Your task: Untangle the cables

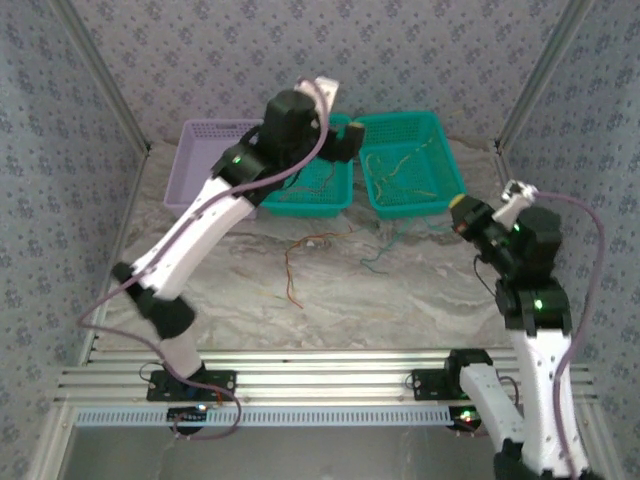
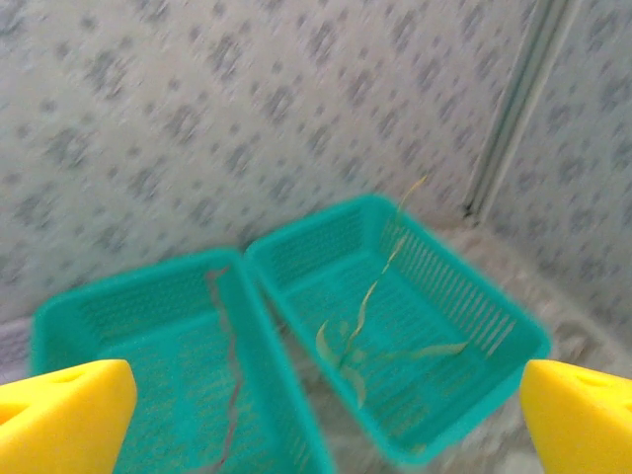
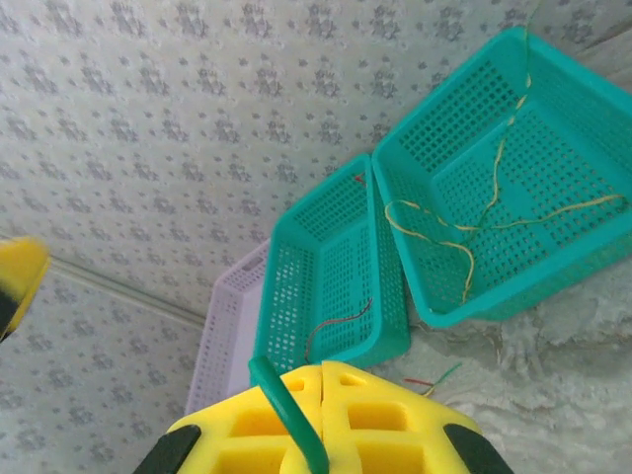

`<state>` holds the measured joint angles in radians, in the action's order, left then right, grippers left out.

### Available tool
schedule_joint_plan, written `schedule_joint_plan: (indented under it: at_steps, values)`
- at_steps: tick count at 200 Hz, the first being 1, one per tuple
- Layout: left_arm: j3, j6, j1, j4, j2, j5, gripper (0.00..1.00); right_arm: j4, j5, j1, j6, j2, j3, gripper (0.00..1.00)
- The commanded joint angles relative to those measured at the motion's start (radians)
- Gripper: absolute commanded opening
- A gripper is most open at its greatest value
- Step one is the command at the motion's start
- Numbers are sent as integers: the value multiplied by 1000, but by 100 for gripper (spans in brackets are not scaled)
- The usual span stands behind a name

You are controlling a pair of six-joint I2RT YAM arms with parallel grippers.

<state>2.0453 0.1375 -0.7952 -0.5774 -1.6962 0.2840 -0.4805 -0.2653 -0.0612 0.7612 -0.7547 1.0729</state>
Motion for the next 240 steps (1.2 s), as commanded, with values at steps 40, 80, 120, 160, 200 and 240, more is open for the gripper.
schedule_joint_plan:
  at_steps: [40,80,120,160,200,240]
  values:
    - [-555,11,45,106,480,202,100,202,261,-357,-176,-441,304,0]
    - [-802,96,77,45,710,265,100,200,168,-381,-155,-807,634,0]
    - [-981,179,109,-18,879,309,100,29,187,-454,-163,-1228,1174,0]
    - [-1073,190,133,-36,932,306,100,5,141,-511,-110,-1609,1710,0]
    - [-1083,202,142,-38,924,296,100,199,120,-557,-124,-1723,1696,0]
    - [-1093,199,143,-34,941,293,100,262,224,-623,-240,-1830,1699,0]
